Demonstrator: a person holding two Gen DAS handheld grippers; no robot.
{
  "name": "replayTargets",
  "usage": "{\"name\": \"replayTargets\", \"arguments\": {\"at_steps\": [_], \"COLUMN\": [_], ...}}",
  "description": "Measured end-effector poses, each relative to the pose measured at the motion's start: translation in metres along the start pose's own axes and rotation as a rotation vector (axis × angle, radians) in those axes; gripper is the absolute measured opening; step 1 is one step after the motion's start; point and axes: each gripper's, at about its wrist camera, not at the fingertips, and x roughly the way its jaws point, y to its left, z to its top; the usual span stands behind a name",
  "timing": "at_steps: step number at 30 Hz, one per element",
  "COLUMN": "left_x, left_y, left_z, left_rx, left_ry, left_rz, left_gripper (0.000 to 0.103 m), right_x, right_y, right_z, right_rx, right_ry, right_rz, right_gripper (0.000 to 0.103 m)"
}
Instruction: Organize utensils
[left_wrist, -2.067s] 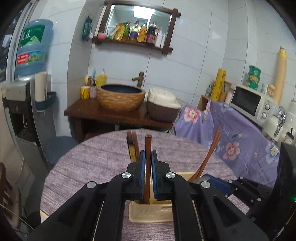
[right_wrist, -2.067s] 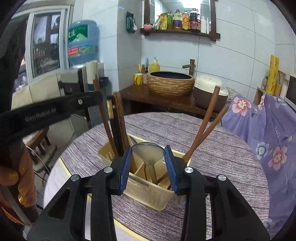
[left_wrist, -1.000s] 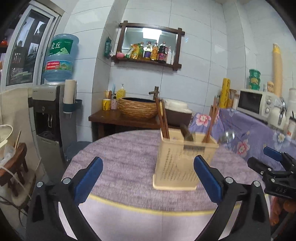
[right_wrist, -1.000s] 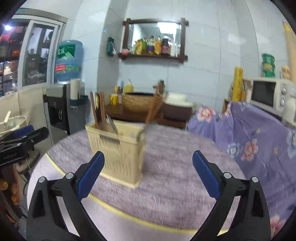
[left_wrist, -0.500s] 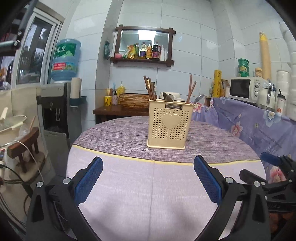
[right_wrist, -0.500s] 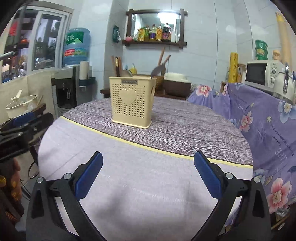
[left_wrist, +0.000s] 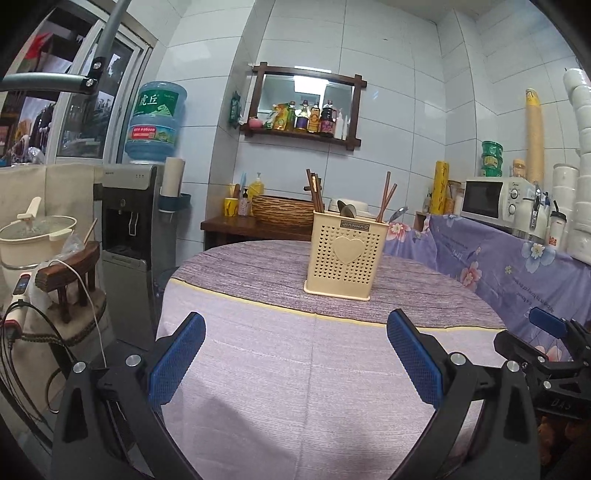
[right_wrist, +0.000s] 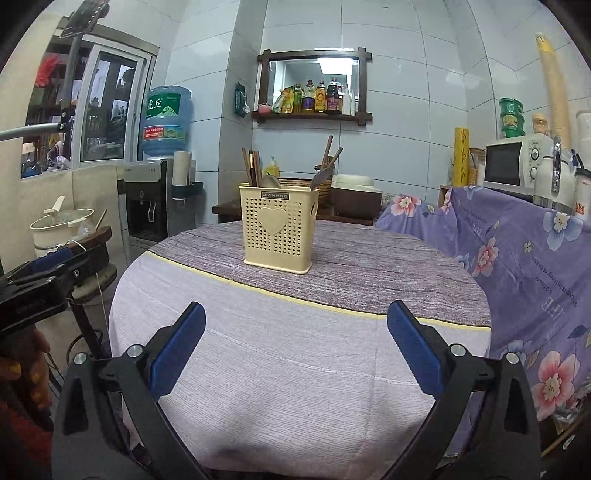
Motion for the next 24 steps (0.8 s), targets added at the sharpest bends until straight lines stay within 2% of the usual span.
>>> {"name": "replayTargets", "arguments": {"at_steps": [24], "left_x": [-0.011], "left_y": [-0.002], "left_z": [0.001], "left_rx": [0.001], "left_ry": [-0.045], "left_rz": [-0.011], "left_gripper": [0.098], "right_x": [0.001], "right_y": [-0.009], "right_z": [-0.001], "right_rx": [0.052], "right_ry": [-0.005], "right_rz": [0.017], "right_gripper": [0.097]}}
